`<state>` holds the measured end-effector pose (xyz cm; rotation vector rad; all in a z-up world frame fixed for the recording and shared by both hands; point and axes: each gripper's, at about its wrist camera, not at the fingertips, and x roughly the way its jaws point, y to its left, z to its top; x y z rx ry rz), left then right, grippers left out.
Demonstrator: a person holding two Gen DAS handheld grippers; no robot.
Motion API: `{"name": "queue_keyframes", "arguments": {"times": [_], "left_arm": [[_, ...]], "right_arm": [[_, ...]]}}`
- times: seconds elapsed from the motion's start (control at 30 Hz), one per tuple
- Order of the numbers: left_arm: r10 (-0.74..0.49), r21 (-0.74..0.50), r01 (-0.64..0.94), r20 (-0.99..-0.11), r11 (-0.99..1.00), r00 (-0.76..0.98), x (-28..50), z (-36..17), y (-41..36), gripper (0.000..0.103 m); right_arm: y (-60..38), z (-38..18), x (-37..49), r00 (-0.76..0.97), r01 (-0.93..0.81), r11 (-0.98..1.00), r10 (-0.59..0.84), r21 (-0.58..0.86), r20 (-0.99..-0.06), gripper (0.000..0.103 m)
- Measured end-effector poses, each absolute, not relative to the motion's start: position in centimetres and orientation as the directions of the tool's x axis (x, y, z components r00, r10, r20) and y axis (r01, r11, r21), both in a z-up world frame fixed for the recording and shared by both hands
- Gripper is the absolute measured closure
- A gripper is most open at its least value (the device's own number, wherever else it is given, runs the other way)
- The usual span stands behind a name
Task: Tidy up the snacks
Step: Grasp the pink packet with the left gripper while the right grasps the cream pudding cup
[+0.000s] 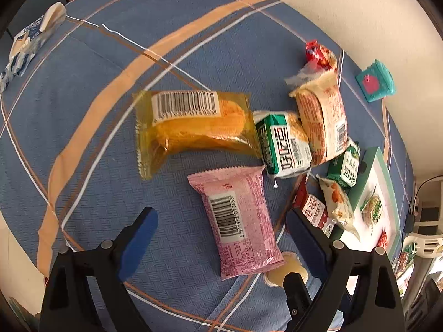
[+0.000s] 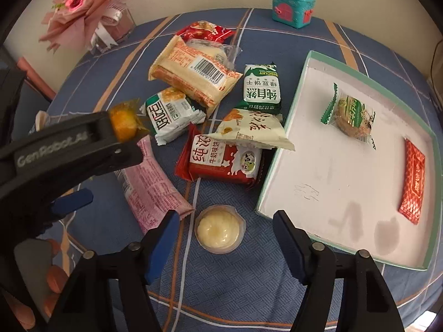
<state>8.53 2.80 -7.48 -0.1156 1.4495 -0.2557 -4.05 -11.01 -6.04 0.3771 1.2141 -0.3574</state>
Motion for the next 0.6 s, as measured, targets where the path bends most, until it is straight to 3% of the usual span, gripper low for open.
{"name": "queue_keyframes", "arguments": {"times": [0.1,0.23,0.3,0.6], "left_arm": [[-0.242,-0.233,0.106,-0.967,0.967,0.079,8.3,-8.3,2.5,0.015],[-0.228,-0.219,0.122,-0.972,0.968,0.063,8.0,-9.2,2.0,0.017],[-0.219,-0.212,0.128,-0.975,0.969,0.047,7.8,-9.9,1.7,0.024],[-0.179,-0.171,0.156,-0.983,0.973,0.038,7.4,-11.6,0.9,0.025]], "right_arm": [[-10.4,-6.2,-4.4,0.309,0.448,0.885,-0.023,0.124,-0.951,0.048],[-9.6,-7.0,-4.1,0.278,0.423,0.901,-0.029,0.096,-0.96,0.05],[-9.4,-7.7,-3.9,0.261,0.412,0.907,-0.024,0.088,-0.965,0.051],[-9.0,-10.1,-2.4,0.205,0.394,0.919,-0.056,0.03,-0.977,0.049]]}}
